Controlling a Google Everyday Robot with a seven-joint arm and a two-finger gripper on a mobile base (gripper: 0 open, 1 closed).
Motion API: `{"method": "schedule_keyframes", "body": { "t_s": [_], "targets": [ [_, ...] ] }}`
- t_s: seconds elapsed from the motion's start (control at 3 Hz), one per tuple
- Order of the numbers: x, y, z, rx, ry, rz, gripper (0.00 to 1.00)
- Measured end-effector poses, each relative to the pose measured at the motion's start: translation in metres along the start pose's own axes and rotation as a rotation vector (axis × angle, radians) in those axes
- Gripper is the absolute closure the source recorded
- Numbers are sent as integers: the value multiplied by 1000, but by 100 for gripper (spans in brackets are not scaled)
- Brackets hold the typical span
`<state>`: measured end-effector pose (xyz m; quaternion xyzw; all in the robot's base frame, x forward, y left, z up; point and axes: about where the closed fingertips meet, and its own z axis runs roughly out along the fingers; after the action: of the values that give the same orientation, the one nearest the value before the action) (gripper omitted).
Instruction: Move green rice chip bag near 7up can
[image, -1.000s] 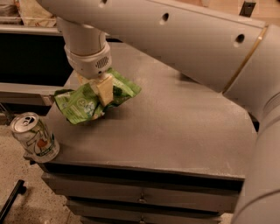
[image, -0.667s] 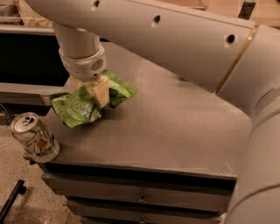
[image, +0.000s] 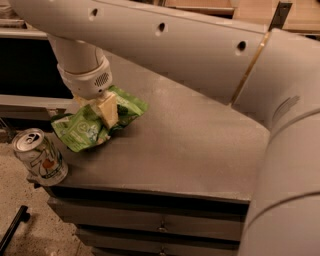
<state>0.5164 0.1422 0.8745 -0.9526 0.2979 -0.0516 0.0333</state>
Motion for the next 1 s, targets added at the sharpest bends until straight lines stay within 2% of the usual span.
{"method": "schedule_keyframes", "body": {
  "t_s": [0.33, 0.67, 1.0],
  "targets": [
    [0, -1, 3, -2, -1, -5, 100],
    [2, 0, 3, 16, 3, 12, 82],
    [2, -2, 3, 24, 3, 12, 58]
  ]
}}
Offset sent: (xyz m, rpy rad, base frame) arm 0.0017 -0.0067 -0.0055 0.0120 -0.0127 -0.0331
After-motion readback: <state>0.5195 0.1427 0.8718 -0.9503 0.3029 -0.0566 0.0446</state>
